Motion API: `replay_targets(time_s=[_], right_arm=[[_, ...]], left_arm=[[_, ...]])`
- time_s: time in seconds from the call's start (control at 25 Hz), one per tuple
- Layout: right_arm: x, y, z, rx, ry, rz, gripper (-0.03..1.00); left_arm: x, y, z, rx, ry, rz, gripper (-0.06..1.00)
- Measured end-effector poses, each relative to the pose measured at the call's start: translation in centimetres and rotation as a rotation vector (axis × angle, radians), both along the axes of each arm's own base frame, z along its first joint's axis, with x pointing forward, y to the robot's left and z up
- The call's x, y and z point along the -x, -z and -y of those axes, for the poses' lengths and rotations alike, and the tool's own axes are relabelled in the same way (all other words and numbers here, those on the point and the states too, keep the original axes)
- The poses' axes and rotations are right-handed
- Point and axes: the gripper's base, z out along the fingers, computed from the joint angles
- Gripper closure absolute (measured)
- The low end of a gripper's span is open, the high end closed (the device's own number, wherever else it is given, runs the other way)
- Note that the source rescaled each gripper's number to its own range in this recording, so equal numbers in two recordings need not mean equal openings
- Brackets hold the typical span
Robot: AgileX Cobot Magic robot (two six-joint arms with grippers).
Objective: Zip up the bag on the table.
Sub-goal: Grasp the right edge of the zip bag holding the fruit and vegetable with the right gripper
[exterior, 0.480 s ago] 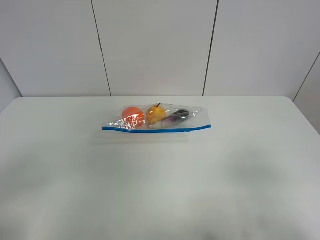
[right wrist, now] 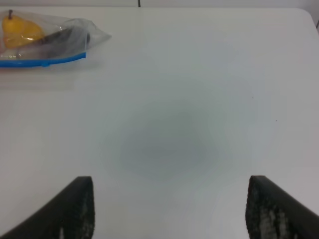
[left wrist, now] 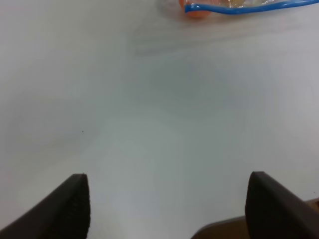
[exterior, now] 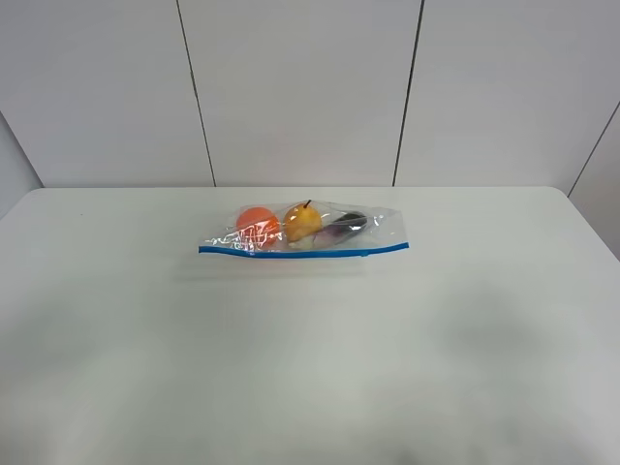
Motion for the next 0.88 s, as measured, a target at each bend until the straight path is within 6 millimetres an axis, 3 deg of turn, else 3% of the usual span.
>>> replay_targets(time_s=[0.88], right_arm=[[0.0,-0.01,-0.11,-0.012,-0.007,0.001,-0.03]], left_arm=[[0.0,0.0,0.0,0.0,0.0,0.0,-0.06]])
